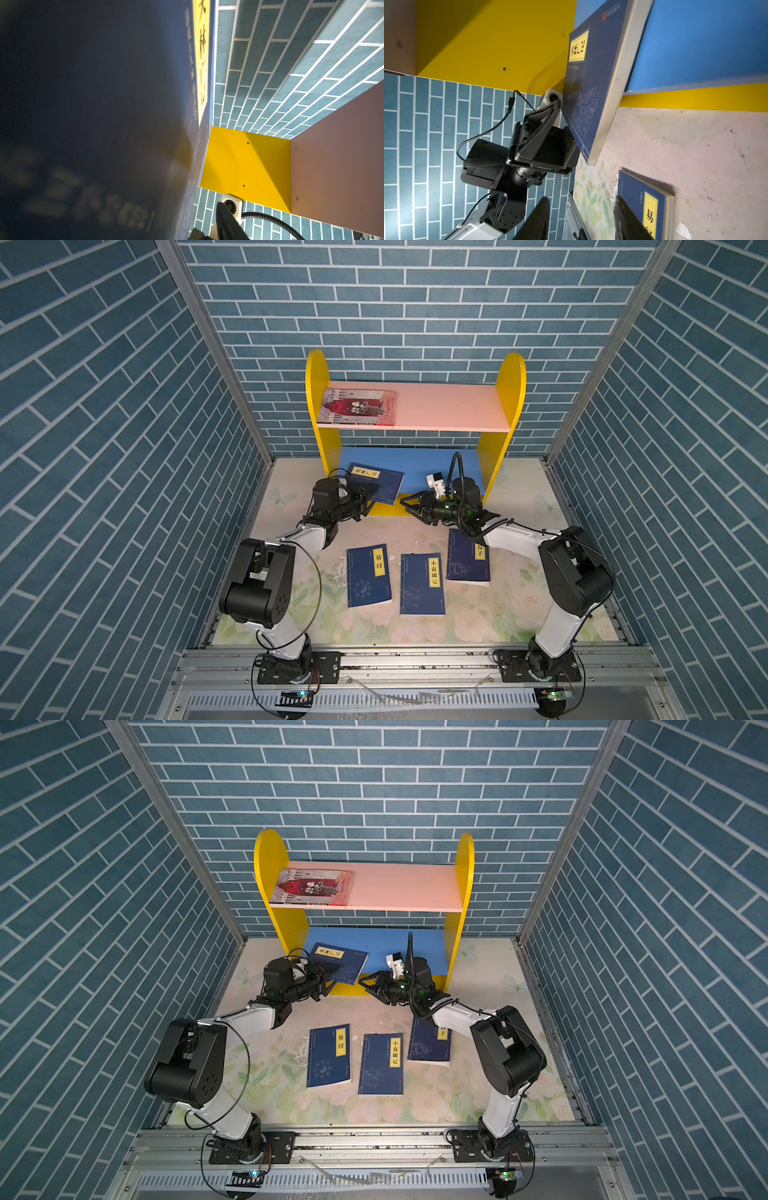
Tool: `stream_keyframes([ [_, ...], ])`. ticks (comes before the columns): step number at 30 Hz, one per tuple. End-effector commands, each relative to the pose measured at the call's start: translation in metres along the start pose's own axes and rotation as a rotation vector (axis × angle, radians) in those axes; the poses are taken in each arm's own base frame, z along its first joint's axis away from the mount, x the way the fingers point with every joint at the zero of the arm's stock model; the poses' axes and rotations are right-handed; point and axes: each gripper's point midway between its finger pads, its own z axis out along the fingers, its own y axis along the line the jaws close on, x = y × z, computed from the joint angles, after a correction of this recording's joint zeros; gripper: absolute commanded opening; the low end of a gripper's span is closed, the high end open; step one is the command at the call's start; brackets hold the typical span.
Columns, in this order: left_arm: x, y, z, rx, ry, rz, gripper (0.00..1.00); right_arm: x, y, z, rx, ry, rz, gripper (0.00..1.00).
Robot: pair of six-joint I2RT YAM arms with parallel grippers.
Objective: Stacking books/files
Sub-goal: Place the book at the bookshelf.
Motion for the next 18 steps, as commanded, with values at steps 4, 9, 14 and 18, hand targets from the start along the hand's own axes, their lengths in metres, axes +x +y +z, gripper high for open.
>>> stream_keyframes([
  [4, 0.0, -0.009, 0.004, 0.022, 0.0, 0.028, 0.5, -0.014, 0.007, 0.019, -0.032, -0.03, -0.007, 0.51],
  [9, 0.0, -0.011, 0.006, 0.027, 0.002, 0.027, 0.52, -0.017, 0.004, 0.033, -0.045, -0.027, 0.009, 0.5],
  [14, 0.001, -0.012, 0.007, 0.032, 0.003, 0.025, 0.53, -0.019, 0.001, 0.039, -0.046, -0.029, 0.016, 0.46],
  [18, 0.004, -0.016, 0.008, 0.042, 0.01, 0.027, 0.55, -0.018, 0.001, 0.045, -0.057, -0.024, 0.02, 0.41],
])
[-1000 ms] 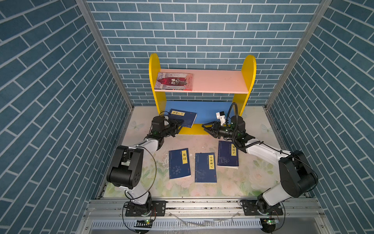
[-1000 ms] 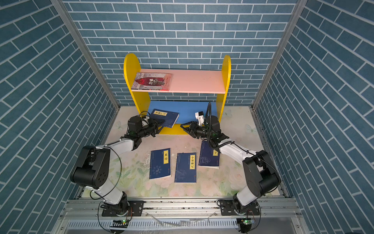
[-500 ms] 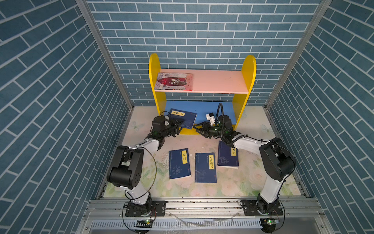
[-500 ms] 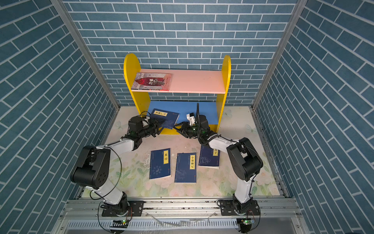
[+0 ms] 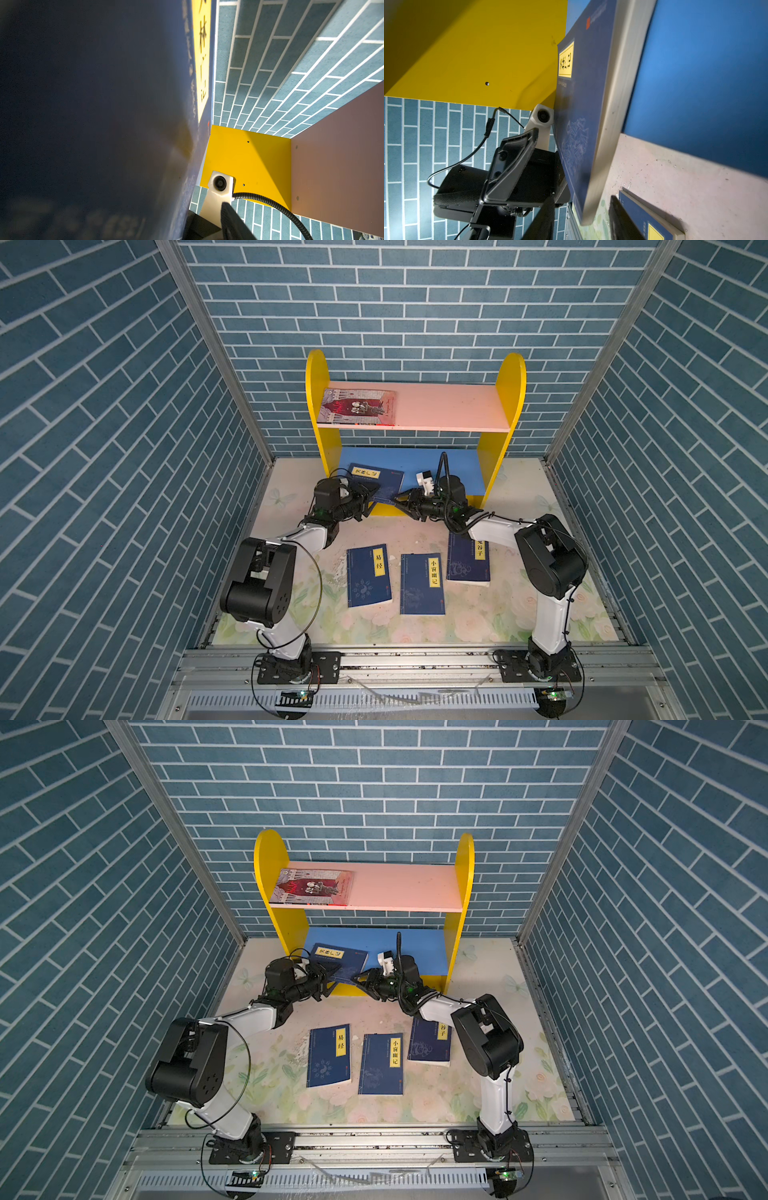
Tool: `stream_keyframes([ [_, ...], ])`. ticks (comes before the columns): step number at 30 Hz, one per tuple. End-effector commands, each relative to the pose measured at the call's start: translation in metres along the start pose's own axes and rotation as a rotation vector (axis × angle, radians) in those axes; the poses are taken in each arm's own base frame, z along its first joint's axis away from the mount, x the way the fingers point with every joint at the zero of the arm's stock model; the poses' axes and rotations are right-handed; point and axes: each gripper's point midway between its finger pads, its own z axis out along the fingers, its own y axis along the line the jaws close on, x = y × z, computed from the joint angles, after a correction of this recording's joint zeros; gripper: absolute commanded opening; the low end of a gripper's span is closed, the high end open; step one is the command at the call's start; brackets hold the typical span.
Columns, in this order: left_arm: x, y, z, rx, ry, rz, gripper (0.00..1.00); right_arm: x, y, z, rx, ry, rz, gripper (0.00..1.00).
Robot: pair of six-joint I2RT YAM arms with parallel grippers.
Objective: Stacking books/files
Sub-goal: Place the book at the bookshelf.
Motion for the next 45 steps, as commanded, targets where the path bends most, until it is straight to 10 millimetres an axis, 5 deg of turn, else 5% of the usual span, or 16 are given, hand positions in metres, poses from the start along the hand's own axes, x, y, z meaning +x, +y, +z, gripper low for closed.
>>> stream_keyframes([
  [1, 0.0, -0.016, 0.005, 0.043, 0.001, 0.031, 0.55, -0.007, 0.016, 0.007, -0.054, -0.018, -0.009, 0.39],
  [14, 0.004, -0.013, -0.002, 0.029, -0.001, 0.025, 0.63, -0.016, 0.029, 0.013, -0.101, -0.032, -0.021, 0.12],
  [25, 0.017, 0.005, -0.062, -0.112, 0.02, -0.022, 0.78, -0.027, 0.028, 0.02, -0.093, 0.004, -0.012, 0.1],
  [38, 0.002, -0.041, -0.134, -0.073, -0.009, 0.121, 0.79, -0.032, 0.022, 0.022, -0.082, 0.029, -0.001, 0.09],
  [45, -0.032, -0.063, -0.165, 0.015, -0.125, 0.075, 0.79, -0.037, 0.013, 0.02, -0.063, -0.019, 0.016, 0.09],
])
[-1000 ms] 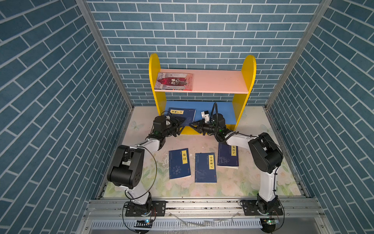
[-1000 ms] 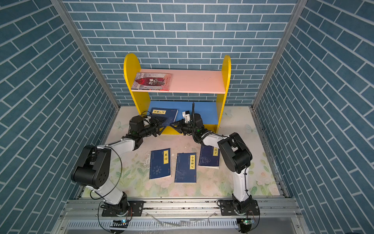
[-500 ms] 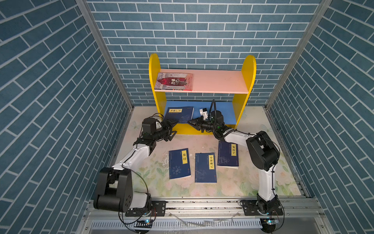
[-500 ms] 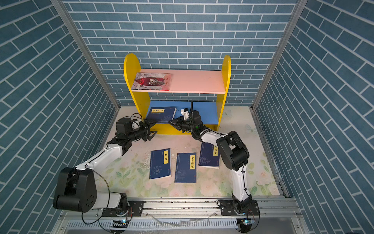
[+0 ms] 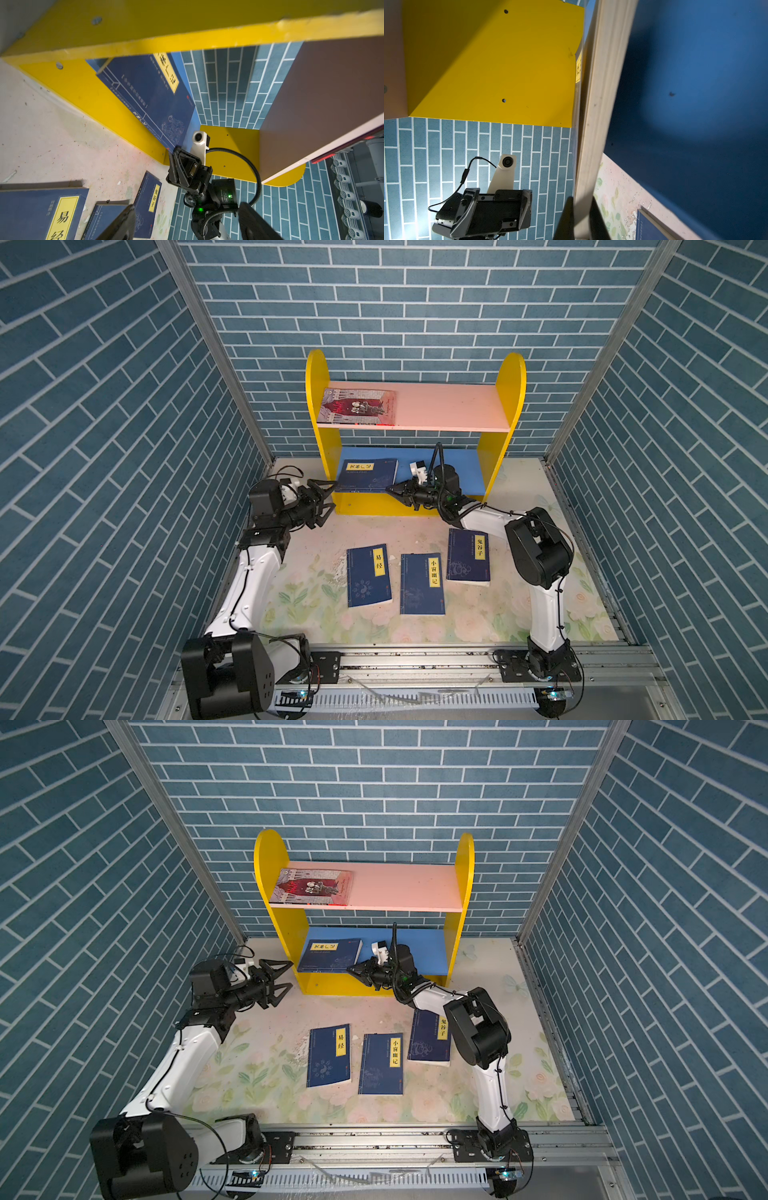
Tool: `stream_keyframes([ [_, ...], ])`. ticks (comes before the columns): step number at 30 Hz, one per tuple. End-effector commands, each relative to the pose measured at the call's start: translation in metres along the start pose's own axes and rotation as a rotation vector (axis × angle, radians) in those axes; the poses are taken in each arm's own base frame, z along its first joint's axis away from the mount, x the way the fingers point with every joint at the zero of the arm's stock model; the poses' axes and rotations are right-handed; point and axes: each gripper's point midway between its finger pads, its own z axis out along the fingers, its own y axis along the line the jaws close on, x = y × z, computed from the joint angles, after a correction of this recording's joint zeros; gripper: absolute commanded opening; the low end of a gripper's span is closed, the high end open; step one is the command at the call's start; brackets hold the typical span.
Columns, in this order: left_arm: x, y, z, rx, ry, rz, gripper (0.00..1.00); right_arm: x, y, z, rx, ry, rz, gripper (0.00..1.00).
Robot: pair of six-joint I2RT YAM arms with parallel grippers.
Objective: Stacking books/files
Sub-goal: Place the book at the bookshelf.
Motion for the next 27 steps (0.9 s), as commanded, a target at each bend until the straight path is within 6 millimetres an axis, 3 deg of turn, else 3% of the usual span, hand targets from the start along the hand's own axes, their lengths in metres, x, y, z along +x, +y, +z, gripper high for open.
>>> stream_keyframes([
  [1, -0.013, -0.009, -0.009, 0.042, -0.027, -0.021, 0.79, -0.008, -0.005, 0.001, 0.001, -0.032, 0.004, 0.09],
  [9, -0.025, -0.003, -0.013, 0.053, -0.071, -0.048, 0.8, -0.014, -0.008, 0.002, 0.008, -0.033, 0.012, 0.09],
  [21, -0.024, 0.0, -0.014, 0.06, -0.076, -0.067, 0.8, -0.016, -0.004, 0.008, -0.001, 0.006, 0.014, 0.13],
  [27, -0.023, 0.002, -0.014, 0.06, -0.073, -0.072, 0.81, -0.012, -0.004, 0.007, 0.005, 0.023, 0.015, 0.35],
])
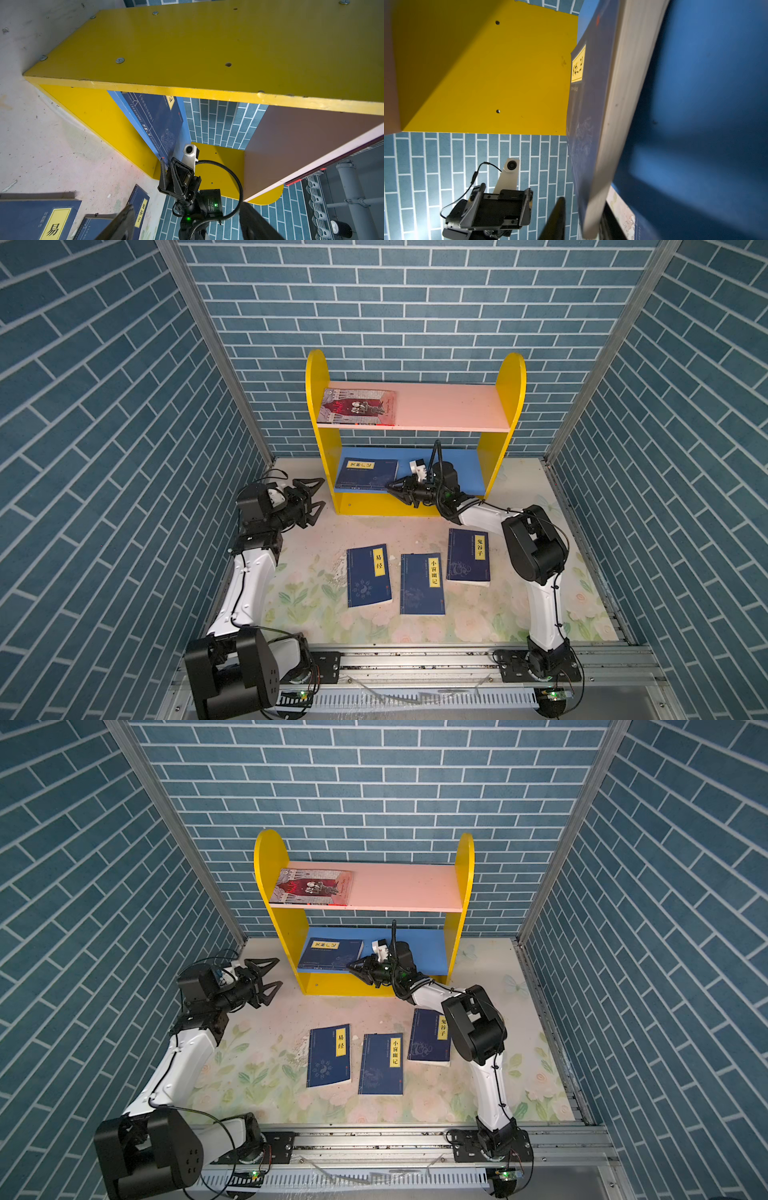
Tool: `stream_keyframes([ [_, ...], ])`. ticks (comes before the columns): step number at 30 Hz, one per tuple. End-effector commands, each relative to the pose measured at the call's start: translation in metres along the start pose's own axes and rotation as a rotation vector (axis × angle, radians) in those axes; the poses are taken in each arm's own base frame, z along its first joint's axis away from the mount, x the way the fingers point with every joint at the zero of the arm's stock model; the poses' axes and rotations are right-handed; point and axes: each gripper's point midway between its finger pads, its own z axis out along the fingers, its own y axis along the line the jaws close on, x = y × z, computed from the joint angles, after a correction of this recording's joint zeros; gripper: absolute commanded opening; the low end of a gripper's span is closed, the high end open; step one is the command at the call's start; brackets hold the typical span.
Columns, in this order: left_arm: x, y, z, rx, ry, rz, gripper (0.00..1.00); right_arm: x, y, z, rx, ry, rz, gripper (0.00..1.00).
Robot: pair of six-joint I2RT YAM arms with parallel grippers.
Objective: Stacking books/files
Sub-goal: Place the book at the bookshelf.
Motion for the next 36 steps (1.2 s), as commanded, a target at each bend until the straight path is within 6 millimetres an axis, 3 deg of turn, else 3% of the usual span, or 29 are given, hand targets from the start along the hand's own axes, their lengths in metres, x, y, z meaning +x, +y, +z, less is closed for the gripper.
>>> stream_keyframes([
  [1, 0.001, -0.005, -0.004, 0.022, -0.002, 0.018, 0.81, -0.002, 0.005, 0.0, -0.006, 0.012, -0.014, 0.38],
  [7, 0.0, -0.008, -0.004, 0.026, -0.008, 0.023, 0.81, 0.0, 0.013, -0.009, 0.045, 0.005, -0.045, 0.47],
  [15, 0.0, -0.011, -0.005, 0.031, -0.012, 0.022, 0.81, 0.004, 0.008, -0.035, 0.26, 0.009, -0.094, 0.51],
  [19, 0.0, -0.01, -0.005, 0.031, -0.011, 0.019, 0.81, 0.003, 0.016, -0.041, 0.286, 0.002, -0.131, 0.51],
  [24, 0.0, -0.015, -0.004, 0.05, -0.007, 0.041, 0.82, 0.007, 0.026, -0.037, 0.251, 0.011, -0.188, 0.48],
  [30, -0.001, -0.027, -0.003, 0.085, 0.003, 0.081, 0.82, -0.006, 0.029, -0.031, 0.227, -0.024, -0.245, 0.46],
  [36, -0.001, -0.021, -0.003, 0.078, 0.005, 0.072, 0.82, -0.017, 0.025, -0.019, 0.224, -0.014, -0.258, 0.46],
])
